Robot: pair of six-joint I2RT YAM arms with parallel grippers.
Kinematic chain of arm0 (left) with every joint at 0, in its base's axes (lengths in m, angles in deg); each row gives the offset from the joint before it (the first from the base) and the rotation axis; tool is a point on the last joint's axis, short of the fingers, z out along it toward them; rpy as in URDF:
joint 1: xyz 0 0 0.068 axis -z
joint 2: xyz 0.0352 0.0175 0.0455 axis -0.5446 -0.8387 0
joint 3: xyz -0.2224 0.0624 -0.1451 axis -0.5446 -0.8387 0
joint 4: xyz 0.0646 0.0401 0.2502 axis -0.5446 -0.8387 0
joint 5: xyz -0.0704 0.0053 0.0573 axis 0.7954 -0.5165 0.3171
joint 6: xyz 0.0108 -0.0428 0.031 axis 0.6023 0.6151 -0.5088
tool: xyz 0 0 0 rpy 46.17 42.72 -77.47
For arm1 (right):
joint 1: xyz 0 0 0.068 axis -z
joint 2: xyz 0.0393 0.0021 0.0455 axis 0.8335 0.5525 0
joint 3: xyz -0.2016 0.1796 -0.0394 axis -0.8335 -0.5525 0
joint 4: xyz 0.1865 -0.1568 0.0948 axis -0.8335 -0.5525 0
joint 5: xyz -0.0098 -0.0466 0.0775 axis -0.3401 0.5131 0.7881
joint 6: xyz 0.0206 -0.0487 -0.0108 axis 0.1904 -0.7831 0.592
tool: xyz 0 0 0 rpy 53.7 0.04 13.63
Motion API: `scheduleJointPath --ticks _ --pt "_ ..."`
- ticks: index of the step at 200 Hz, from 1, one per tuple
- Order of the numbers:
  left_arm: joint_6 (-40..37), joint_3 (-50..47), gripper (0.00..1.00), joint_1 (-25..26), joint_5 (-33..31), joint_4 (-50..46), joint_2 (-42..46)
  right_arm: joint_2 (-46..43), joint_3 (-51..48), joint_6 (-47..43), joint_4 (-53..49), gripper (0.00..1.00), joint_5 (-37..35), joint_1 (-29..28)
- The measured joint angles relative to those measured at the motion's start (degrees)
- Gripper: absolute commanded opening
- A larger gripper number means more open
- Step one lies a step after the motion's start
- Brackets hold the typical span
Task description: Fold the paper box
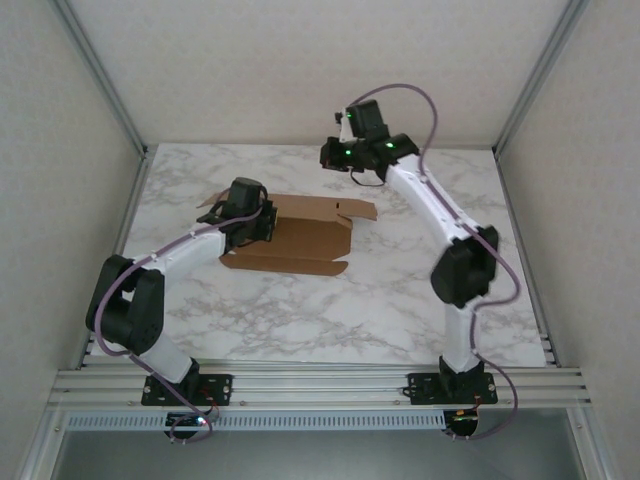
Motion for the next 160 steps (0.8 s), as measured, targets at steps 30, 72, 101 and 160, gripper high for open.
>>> scheduleJointPath --ticks 30,72,101,160 --pt "0.00 -0.11 0.00 0.26 0.00 -0.13 -0.37 15.72 11.58 0.04 -8.39 0.00 -0.42 -0.02" --pt "-0.17 -0.11 0.00 0.33 0.00 -0.57 -0.52 22.05 10.78 -0.04 -13.55 0.00 -0.17 -0.13" --pt "-0.20 -0.15 0.00 0.42 0.02 -1.09 -0.59 21.97 9.79 -0.72 -13.00 0.00 -0.15 -0.20" --pt "-0.17 0.50 0.00 0.52 -0.02 -1.68 -0.63 15.58 3.72 -1.73 -11.67 0.12 -2.16 0.11"
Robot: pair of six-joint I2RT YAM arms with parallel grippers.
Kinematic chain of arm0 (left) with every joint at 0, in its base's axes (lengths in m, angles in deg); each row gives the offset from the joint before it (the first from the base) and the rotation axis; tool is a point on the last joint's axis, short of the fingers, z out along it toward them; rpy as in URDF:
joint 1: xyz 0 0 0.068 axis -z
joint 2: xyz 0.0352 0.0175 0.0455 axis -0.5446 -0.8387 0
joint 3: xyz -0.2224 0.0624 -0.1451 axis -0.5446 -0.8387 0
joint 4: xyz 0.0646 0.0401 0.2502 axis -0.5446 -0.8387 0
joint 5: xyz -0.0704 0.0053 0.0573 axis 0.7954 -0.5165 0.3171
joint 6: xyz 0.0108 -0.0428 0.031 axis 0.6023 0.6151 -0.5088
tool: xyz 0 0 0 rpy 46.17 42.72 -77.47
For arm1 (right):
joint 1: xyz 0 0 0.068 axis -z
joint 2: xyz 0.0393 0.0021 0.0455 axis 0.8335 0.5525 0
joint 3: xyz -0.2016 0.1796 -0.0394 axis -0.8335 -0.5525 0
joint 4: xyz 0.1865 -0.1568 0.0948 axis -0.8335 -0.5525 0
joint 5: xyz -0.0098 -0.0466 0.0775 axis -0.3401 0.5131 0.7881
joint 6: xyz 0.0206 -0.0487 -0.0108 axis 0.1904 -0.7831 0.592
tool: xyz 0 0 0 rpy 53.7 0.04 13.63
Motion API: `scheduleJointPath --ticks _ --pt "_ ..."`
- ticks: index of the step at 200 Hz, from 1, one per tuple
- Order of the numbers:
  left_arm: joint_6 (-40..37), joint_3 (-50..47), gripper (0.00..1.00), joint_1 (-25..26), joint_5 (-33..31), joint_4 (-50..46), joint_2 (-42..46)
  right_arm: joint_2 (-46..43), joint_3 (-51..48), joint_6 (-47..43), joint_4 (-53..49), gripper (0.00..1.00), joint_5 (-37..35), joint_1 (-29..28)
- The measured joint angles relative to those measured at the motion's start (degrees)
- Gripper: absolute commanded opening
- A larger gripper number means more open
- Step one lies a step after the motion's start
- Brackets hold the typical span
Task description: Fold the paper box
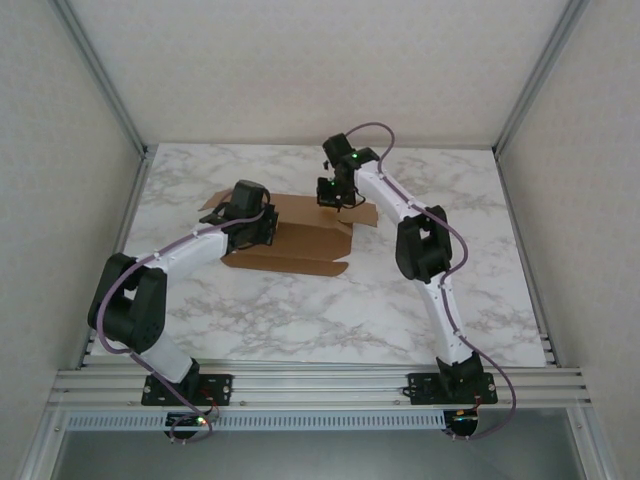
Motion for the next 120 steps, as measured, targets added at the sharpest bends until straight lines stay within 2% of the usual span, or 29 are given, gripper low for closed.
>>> scheduleJointPath --ticks 31,47,77,99,120 --pt "0.02 5.64 0.00 -0.07 -1.09 -2.08 -0.07 -14.03 -8.90 0.59 2.23 0.21 -2.19 1.68" --pt "0.28 10.45 0.00 -0.11 -2.38 -3.82 -0.66 -23.63 -13.57 0.55 4.68 0.29 -3.04 3.28" --pt "1.51 19.76 0.00 -0.33 -4.96 -6.51 -3.85 -40.33 -23.21 0.37 9.44 0.33 -4.66 5.22" --pt "2.23 25.53 0.00 -0.48 -5.81 -9.11 -7.89 -46.51 -30.25 -0.07 11.69 0.34 -4.63 5.11" --pt "2.38 29.97 0.00 -0.74 -5.73 -10.88 -13.03 -47.67 -37.42 -0.26 13.60 0.33 -3.76 5.49"
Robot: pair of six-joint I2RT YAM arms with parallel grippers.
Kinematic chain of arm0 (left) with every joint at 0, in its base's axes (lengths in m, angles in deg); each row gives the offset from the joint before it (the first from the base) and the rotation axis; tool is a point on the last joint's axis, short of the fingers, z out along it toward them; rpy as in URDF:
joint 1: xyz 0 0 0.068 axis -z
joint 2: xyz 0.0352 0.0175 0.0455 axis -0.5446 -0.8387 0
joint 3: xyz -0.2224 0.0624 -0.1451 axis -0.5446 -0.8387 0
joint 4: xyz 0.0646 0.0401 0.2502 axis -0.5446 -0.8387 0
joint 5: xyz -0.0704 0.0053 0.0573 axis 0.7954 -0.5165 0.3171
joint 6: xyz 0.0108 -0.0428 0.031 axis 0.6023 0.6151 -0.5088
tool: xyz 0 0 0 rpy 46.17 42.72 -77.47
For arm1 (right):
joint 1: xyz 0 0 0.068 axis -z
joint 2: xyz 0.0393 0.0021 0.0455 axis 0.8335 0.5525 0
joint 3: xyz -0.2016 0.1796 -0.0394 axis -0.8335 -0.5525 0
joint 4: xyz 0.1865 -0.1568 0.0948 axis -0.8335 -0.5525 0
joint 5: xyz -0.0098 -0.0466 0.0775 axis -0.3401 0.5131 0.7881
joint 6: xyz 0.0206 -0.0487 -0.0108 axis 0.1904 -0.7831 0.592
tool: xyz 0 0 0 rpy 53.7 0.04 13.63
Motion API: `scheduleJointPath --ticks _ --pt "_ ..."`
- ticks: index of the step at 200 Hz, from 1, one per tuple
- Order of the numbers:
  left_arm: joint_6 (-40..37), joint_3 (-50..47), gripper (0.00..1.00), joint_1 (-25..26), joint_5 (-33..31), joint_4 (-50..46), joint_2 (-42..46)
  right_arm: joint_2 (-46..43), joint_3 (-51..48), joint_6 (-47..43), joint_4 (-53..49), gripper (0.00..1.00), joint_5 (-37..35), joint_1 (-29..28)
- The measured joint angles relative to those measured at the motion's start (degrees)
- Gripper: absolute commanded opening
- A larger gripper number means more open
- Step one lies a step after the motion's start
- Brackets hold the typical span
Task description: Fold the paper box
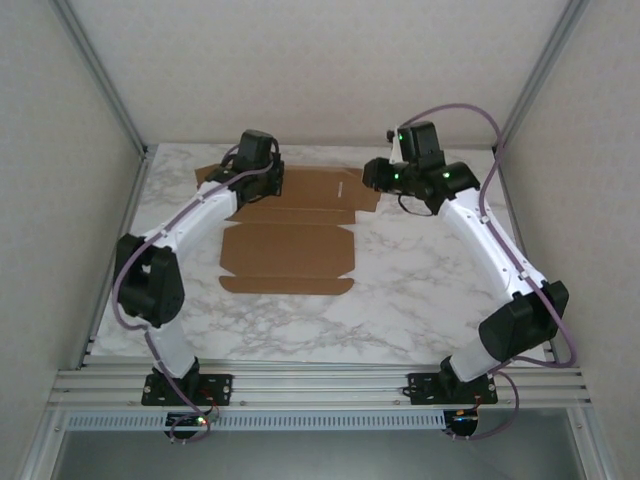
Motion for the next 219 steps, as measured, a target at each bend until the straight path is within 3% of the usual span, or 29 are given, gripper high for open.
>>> scheduleJointPath --ticks 48,56,77,132,219 --pt "0.44 2.36 0.00 -1.86 0.76 -0.37 -6.08 5.79 -11.85 0.90 6.10 0.39 5.53 1.18" --pt "0.48 2.34 0.00 -2.05 0.94 -0.79 -6.25 7.50 -12.44 0.92 7.58 0.49 6.01 1.18" --pt "0.46 2.36 0.00 -2.73 1.70 -0.94 -7.08 11.72 -13.73 1.40 10.56 0.54 5.92 1.27" --pt "0.44 2.34 0.00 -4.22 3.72 -0.94 -8.07 22.18 -12.20 2.38 14.82 0.55 8.31 2.32" --pt "1.29 0.17 0.00 -4.48 5.86 0.96 -8.07 27.82 -12.59 2.95 19.45 0.55 16.04 2.38"
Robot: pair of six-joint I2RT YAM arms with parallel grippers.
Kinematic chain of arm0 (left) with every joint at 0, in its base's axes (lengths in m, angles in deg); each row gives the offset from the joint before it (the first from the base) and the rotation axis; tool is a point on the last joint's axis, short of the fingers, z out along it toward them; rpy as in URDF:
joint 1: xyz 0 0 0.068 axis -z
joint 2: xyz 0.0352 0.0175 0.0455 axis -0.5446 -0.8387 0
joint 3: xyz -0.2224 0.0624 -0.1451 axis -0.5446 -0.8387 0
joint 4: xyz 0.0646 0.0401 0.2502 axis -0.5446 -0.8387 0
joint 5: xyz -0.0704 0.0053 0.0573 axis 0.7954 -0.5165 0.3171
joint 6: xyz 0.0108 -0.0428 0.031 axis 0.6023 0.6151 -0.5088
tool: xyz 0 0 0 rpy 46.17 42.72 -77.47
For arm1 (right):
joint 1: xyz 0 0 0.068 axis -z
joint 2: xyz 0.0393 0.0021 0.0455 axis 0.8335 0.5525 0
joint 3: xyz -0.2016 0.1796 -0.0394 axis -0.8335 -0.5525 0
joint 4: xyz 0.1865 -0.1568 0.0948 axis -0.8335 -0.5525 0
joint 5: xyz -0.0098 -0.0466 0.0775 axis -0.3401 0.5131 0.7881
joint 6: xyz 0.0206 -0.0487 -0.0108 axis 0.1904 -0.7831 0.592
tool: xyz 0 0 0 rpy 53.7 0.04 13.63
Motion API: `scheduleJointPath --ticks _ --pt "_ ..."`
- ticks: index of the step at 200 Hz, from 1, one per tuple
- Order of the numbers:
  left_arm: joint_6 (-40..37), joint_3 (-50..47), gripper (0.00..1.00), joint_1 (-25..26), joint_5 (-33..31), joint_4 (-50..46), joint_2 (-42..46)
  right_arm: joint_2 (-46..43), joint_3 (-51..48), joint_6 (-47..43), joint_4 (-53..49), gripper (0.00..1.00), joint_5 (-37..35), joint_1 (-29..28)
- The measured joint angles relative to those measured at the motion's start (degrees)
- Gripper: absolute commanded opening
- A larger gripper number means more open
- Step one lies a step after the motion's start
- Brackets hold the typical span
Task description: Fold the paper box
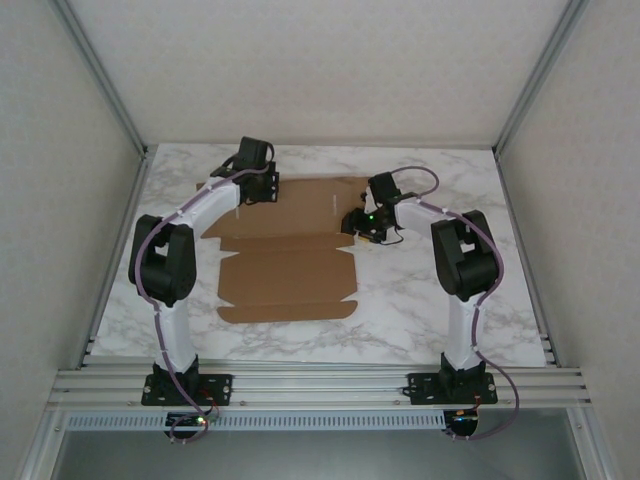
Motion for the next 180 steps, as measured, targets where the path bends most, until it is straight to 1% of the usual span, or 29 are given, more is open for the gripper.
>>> scheduleJointPath --ticks 78,118,180 --pt "1.53 -2.21 0.00 -0.44 0.44 1.84 0.02 -0.76 -4.55 4.92 7.45 0.53 9.14 -0.07" --pt "1.92 -2.19 0.00 -0.52 0.59 2.25 0.11 -2.99 -5.77 7.21 8.79 0.52 12.39 -0.13" --pt "2.86 -2.19 0.00 -0.52 0.83 2.54 0.22 -3.19 -6.27 10.01 11.63 0.51 15.69 -1.44"
